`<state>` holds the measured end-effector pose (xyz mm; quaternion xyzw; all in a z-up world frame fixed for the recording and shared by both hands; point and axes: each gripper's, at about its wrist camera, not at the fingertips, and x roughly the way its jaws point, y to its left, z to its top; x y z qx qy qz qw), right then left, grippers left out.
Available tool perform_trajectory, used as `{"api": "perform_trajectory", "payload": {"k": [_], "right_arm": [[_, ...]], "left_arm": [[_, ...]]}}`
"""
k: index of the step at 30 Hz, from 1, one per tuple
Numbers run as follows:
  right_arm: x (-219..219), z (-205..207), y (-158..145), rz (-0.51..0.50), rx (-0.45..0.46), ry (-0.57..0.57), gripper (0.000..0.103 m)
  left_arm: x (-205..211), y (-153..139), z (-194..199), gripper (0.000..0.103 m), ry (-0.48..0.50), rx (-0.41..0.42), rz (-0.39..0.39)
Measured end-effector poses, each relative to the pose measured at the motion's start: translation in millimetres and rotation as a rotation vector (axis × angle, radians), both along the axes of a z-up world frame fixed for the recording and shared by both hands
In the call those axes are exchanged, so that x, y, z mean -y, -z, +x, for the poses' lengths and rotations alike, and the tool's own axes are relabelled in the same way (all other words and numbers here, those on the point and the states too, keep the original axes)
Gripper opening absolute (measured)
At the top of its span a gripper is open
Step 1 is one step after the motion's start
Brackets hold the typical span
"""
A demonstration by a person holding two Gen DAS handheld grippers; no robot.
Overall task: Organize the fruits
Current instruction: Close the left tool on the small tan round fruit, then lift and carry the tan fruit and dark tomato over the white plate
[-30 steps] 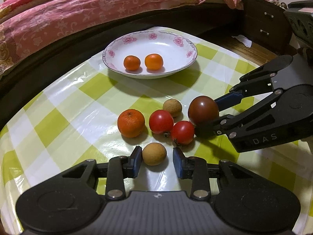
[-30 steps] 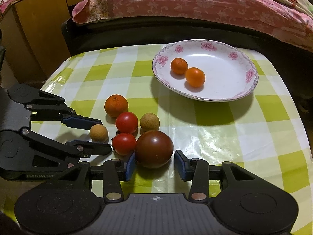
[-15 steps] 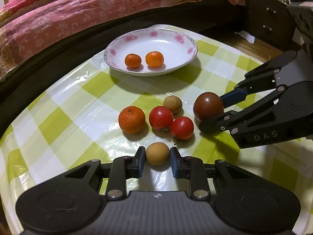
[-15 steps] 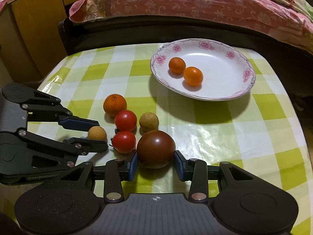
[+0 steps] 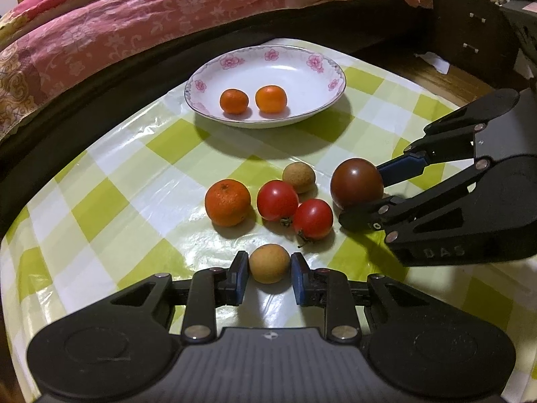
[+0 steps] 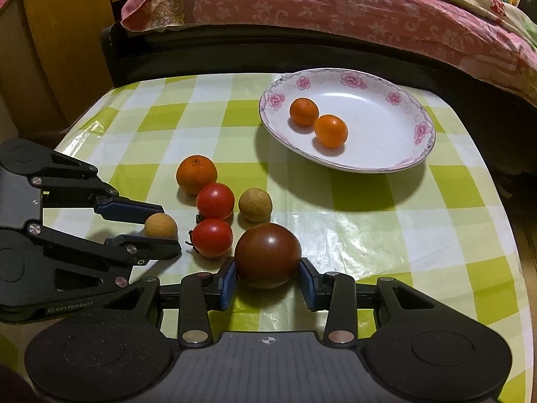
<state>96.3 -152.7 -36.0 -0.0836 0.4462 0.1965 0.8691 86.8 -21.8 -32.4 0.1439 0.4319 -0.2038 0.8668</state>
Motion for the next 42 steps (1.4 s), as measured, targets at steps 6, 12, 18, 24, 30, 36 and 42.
{"api": "perform_trajectory", "payload": {"k": [6,12,18,24,30,36,42], "right_arm": [[-5,0,0,-0.019,0.011,0.006,0.034],[-6,0,0,-0.022,0.008,0.020,0.034],[-6,-1,-2,-0.015,0.000,0.034,0.034],[-5,-4,-5,-0.022,0.012,0.032,0.034],[-2,-5,-10,-0.015,0.028,0.046,0.034],[0,-6,-16,-0.013,0.041,0.054,0.034],[2,-4,-24,-0.005,0.060,0.069,0.034]], "left_arm": [[3,0,-2,0.034,-0.018,0.011,0.012],[5,-1,-2,0.034,-0.044,0.002,0.015],[7,-2,-1,0.034,-0.052,-0.007,0.000],[14,-4,-3,0.034,-0.039,0.000,0.007],[15,-9,-3,0.034,-0.041,0.015,-0.001],[17,-14,-3,0.034,-0.041,0.034,0.000],[18,-22,1,0.034,-0.047,0.060,-0.007]]}}
